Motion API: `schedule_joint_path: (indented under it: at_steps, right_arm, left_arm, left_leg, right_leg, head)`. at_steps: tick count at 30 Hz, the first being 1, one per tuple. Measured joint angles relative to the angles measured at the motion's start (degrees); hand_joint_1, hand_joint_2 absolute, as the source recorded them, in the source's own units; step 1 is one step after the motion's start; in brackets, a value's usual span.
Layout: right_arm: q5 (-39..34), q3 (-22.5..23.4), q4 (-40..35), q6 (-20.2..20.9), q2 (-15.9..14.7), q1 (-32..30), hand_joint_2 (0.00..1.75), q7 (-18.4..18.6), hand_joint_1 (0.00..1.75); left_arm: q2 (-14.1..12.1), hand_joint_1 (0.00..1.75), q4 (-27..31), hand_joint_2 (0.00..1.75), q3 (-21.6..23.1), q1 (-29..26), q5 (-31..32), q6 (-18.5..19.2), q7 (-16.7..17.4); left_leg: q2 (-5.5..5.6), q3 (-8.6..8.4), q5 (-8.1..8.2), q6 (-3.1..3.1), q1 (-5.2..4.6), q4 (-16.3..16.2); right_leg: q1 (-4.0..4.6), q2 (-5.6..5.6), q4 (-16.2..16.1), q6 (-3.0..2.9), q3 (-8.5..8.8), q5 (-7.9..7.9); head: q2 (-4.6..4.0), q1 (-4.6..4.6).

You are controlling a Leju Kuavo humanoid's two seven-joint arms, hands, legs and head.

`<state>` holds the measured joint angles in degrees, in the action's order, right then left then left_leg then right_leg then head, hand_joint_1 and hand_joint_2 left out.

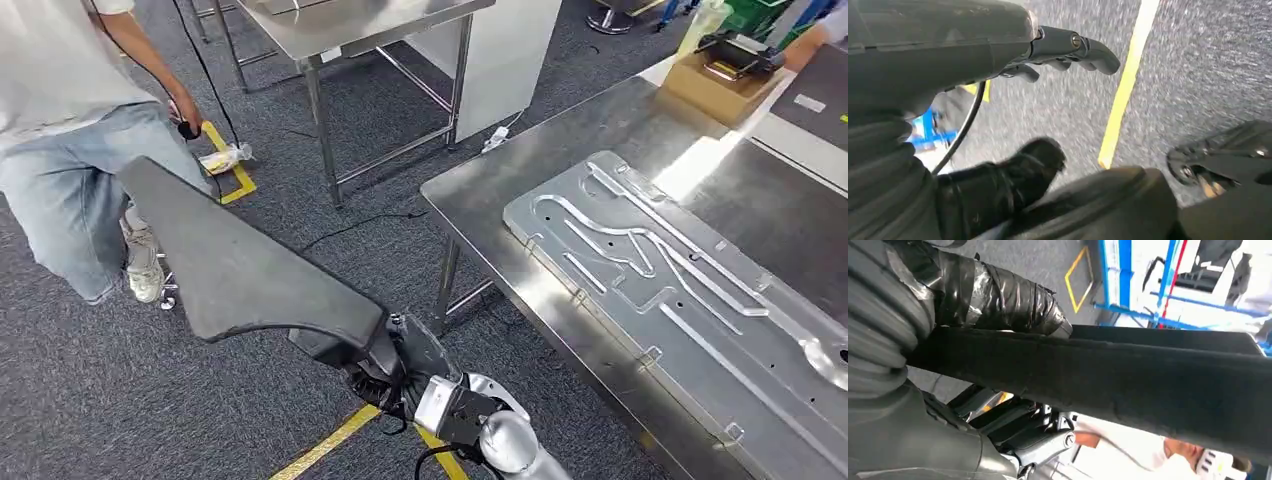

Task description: Take the parts from the cabinet and place them on the table.

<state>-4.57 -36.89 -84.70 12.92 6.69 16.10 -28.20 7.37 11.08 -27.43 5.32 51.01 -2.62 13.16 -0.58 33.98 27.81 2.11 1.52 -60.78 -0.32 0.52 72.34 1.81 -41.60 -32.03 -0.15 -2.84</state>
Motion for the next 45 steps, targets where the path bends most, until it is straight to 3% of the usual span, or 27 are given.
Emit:
schedule_joint_path:
  at_steps: [1,3,5,6,7,11,12,14,16,17,19,21,22,23,26,27,28,29,31,33,34,36,37,38,42,43,45]
  right_arm:
    - [0.00,0.00,0.09,0.00,-0.02,-0.03,1.75,0.02,1.59]
    - [-0.02,0.00,0.35,0.02,-0.09,-0.05,1.75,0.02,1.59]
    - [-0.04,0.00,0.42,0.07,-0.09,-0.02,1.75,0.02,1.59]
    - [-0.09,0.00,0.42,0.09,-0.09,0.07,1.75,0.02,1.59]
    - [-0.11,-0.02,0.42,0.11,-0.09,0.27,1.75,0.04,1.59]
    - [-0.37,-0.02,0.44,0.11,-0.09,0.50,1.75,0.09,1.59]
    - [-0.42,-0.04,0.44,0.13,-0.07,0.37,1.75,0.11,1.59]
    - [-0.48,-0.04,0.52,0.15,0.00,0.82,1.75,0.07,1.59]
    - [-0.48,-0.04,0.61,0.13,0.07,0.85,1.75,0.09,1.59]
    - [-0.48,-0.04,0.72,0.15,0.05,0.79,1.75,0.11,1.59]
    - [-0.48,-0.04,0.85,0.15,0.04,0.75,1.75,0.13,1.59]
    - [-0.48,-0.04,0.90,0.17,0.07,0.77,1.75,0.13,1.59]
    - [-0.48,-0.04,0.92,0.28,0.07,0.78,1.75,0.13,1.59]
    - [-0.48,-0.04,0.94,0.28,0.09,0.88,1.75,0.18,1.59]
    - [-0.48,-0.04,0.94,0.28,0.02,0.84,1.75,0.24,1.59]
    - [-0.48,-0.07,0.94,0.31,0.00,0.79,1.75,0.26,1.59]
    - [-0.48,-0.09,0.92,0.28,-0.02,0.85,1.75,0.26,1.59]
    - [-0.48,-0.09,0.94,0.28,-0.09,1.02,1.75,0.31,1.59]
    - [-0.50,-0.09,0.94,0.28,-0.09,1.05,1.75,0.31,1.59]
    - [-0.52,-0.11,1.01,0.26,-0.22,0.89,1.75,0.42,1.59]
    - [-0.50,-0.11,1.05,0.26,-0.30,0.88,1.75,0.46,1.59]
    - [-0.55,-0.11,1.05,0.11,-0.33,0.93,1.75,0.48,1.59]
    - [-0.57,-0.11,1.03,0.07,-0.33,1.00,1.75,0.48,1.59]
    - [-0.57,-0.13,1.03,0.02,-0.33,1.10,1.75,0.52,1.59]
    - [-0.61,-0.13,0.98,-0.07,-0.48,1.03,1.75,0.61,1.59]
    - [-0.61,-0.13,0.96,-0.09,-0.50,0.94,1.75,0.63,1.59]
    - [-0.66,-0.15,0.98,-0.20,-0.52,1.31,1.75,0.74,1.59]
  left_arm:
    - [-0.07,0.00,0.00,1.75,-0.04,-0.10,-0.02,0.00,0.00]
    - [-0.07,0.00,0.00,1.75,-0.15,-0.08,-0.09,-0.02,0.00]
    - [-0.07,0.00,0.00,1.75,-0.24,-0.07,-0.11,-0.02,-0.09]
    - [-0.07,0.00,0.00,1.75,-0.24,-0.07,-0.13,-0.02,-0.13]
    - [-0.02,0.00,0.00,1.75,-0.28,-0.16,-0.20,0.00,-0.15]
    - [0.00,0.00,0.02,1.75,-0.50,0.07,-0.26,-0.02,-0.18]
    - [0.00,0.00,0.00,1.75,-0.52,0.01,-0.26,-0.02,-0.17]
    - [-0.02,0.00,0.00,1.75,-0.72,-0.08,-0.26,0.00,-0.26]
    - [-0.02,0.00,0.00,1.75,-0.83,-0.12,-0.26,0.00,-0.26]
    - [-0.02,0.00,0.00,1.75,-0.90,-0.20,-0.26,0.00,-0.26]
    - [-0.02,0.00,0.00,1.75,-1.09,-0.39,-0.26,0.00,-0.22]
    - [-0.04,0.00,0.00,1.75,-1.18,-0.50,-0.26,0.00,-0.22]
    - [-0.04,0.00,0.00,1.75,-1.20,-0.65,-0.26,0.00,-0.22]
    - [0.02,0.00,-0.02,1.75,-1.22,-0.55,-0.26,0.02,-0.22]
    - [0.02,0.00,-0.02,1.75,-1.25,-0.18,-0.26,0.02,-0.20]
    - [0.24,0.00,-0.02,1.75,-1.25,-0.20,-0.26,0.04,-0.22]
    - [0.15,0.00,-0.02,1.75,-1.27,-0.21,-0.26,0.02,-0.24]
    - [0.20,0.00,-0.02,1.75,-1.29,-0.18,-0.26,0.02,-0.33]
    - [0.24,0.00,-0.02,1.75,-1.31,-0.45,-0.26,0.02,-0.31]
    - [0.17,0.00,0.00,1.75,-1.33,-0.49,-0.26,0.02,-0.31]
    - [0.17,0.00,-0.02,1.75,-1.33,-0.44,-0.26,0.00,-0.31]
    - [0.17,0.00,-0.02,1.75,-1.36,-0.41,-0.24,-0.04,-0.31]
    - [0.17,0.00,-0.02,1.75,-1.36,-0.46,-0.22,-0.04,-0.31]
    - [0.20,0.00,0.00,1.75,-1.40,-0.51,-0.17,-0.07,-0.33]
    - [0.17,0.00,0.00,1.75,-1.46,-0.32,-0.09,-0.11,-0.31]
    - [0.13,0.00,0.00,1.75,-1.51,-0.33,-0.07,-0.11,-0.33]
    - [0.13,0.00,0.00,1.75,-1.66,-0.40,-0.09,-0.11,-0.42]
  left_leg:
    - [-0.73,0.01,0.10,0.03,-0.02,-0.01]
    - [-2.01,-0.18,0.35,-0.03,-0.04,-0.01]
    - [-3.24,-0.82,0.78,-0.21,-0.09,0.00]
    - [-3.63,-1.22,1.01,-0.39,-0.11,0.04]
    - [-4.13,-1.43,1.21,-0.67,-0.34,0.11]
    - [-6.31,-2.57,1.51,-1.97,-0.64,1.04]
    - [-5.73,-2.71,2.06,-2.24,-0.33,0.77]
    - [-1.31,-0.48,5.25,-2.21,-0.34,-4.48]
    - [0.08,4.01,8.80,-2.37,-0.35,-13.04]
    - [0.16,5.59,9.03,-2.46,-0.35,-15.60]
    - [0.26,4.86,5.04,-2.60,-0.25,-12.31]
    - [1.97,1.44,-0.56,-2.69,0.01,-3.37]
    - [4.99,0.61,-0.27,-2.56,0.32,-1.32]
    - [5.33,0.34,0.10,-2.37,0.33,-0.14]
    - [3.77,0.21,-0.09,-1.36,-0.19,-0.28]
    - [2.90,-0.10,-0.39,-0.88,0.36,0.24]
    - [2.37,-0.39,-0.42,-0.64,0.27,0.52]
    - [1.62,-0.52,-0.33,-0.11,0.19,0.61]
    - [0.01,-0.59,-0.08,0.07,0.02,0.61]
    - [-1.40,-0.72,0.16,0.03,0.00,0.59]
    - [-2.12,-0.96,0.36,-0.05,0.00,0.59]
    - [-3.34,-1.82,0.90,-0.33,-0.02,0.60]
    - [-3.73,-2.17,1.16,-0.57,-0.08,0.68]
    - [-4.28,-2.26,1.45,-1.02,-0.54,0.65]
    - [-6.55,-3.70,1.99,-2.21,-0.78,1.81]
    - [-4.13,-3.75,2.63,-2.34,-0.41,0.83]
    - [-0.61,-0.45,6.42,-2.23,-0.38,-5.78]
  right_leg:
    - [-0.15,-0.17,3.94,0.14,-2.19,-1.28]
    - [-0.38,-0.26,4.40,0.20,-2.88,0.33]
    - [-0.26,-1.21,-4.74,-0.38,1.71,5.59]
    - [0.10,-3.20,-9.71,-1.00,4.40,7.60]
    - [0.91,-5.56,-11.26,-1.43,5.05,6.39]
    - [1.19,-2.80,-12.20,-2.46,5.07,6.75]
    - [0.05,-2.14,-13.28,-2.80,6.15,7.32]
    - [0.21,-1.07,-13.87,-3.40,6.52,7.46]
    - [0.38,0.28,-13.79,-3.66,6.54,7.29]
    - [0.46,1.14,-13.68,-3.74,6.54,7.23]
    - [0.36,3.07,-13.29,-3.55,6.64,7.02]
    - [0.13,4.64,-12.36,-2.99,6.58,6.47]
    - [0.07,5.09,-11.84,-2.65,6.15,6.12]
    - [0.44,5.80,-10.96,-2.23,5.55,5.87]
    - [-0.07,7.36,-11.58,-1.26,5.26,6.39]
    - [-0.06,7.33,-11.42,-1.08,5.23,6.17]
    - [0.34,3.77,-10.25,-0.72,4.91,5.52]
    - [0.25,1.51,-7.22,-0.37,3.33,3.83]
    - [-0.14,0.01,1.46,0.14,-1.38,0.20]
    - [-0.46,-0.26,4.95,0.38,-3.68,0.20]
    - [-0.48,-0.41,2.83,0.34,-2.77,2.10]
    - [-0.31,-1.75,-6.83,-0.26,2.30,7.29]
    - [0.20,-4.47,-11.04,-0.89,4.32,8.09]
    - [1.25,-5.78,-11.80,-1.46,4.71,7.23]
    - [0.78,-2.65,-12.95,-2.74,5.38,7.55]
    - [0.45,-2.06,-13.55,-3.05,5.83,7.74]
    - [0.28,-1.02,-13.73,-3.69,6.05,7.72]
  head:
    - [0.00,-0.02]
    - [0.00,-0.02]
    - [0.00,-0.02]
    - [0.00,-0.02]
    - [0.00,0.00]
    - [0.00,0.00]
    - [0.00,0.09]
    - [0.00,0.20]
    - [0.00,0.13]
    - [0.00,0.15]
    - [0.00,0.15]
    - [0.00,0.15]
    - [0.00,0.06]
    - [0.00,0.09]
    - [0.00,0.11]
    - [0.00,0.13]
    - [0.00,-0.09]
    - [0.00,-0.31]
    - [0.00,-0.28]
    - [0.00,-0.28]
    - [0.00,-0.31]
    - [0.00,-0.31]
    - [0.00,-0.33]
    - [0.00,-0.31]
    - [0.00,-0.24]
    - [0.00,-0.20]
    - [0.00,-0.09]
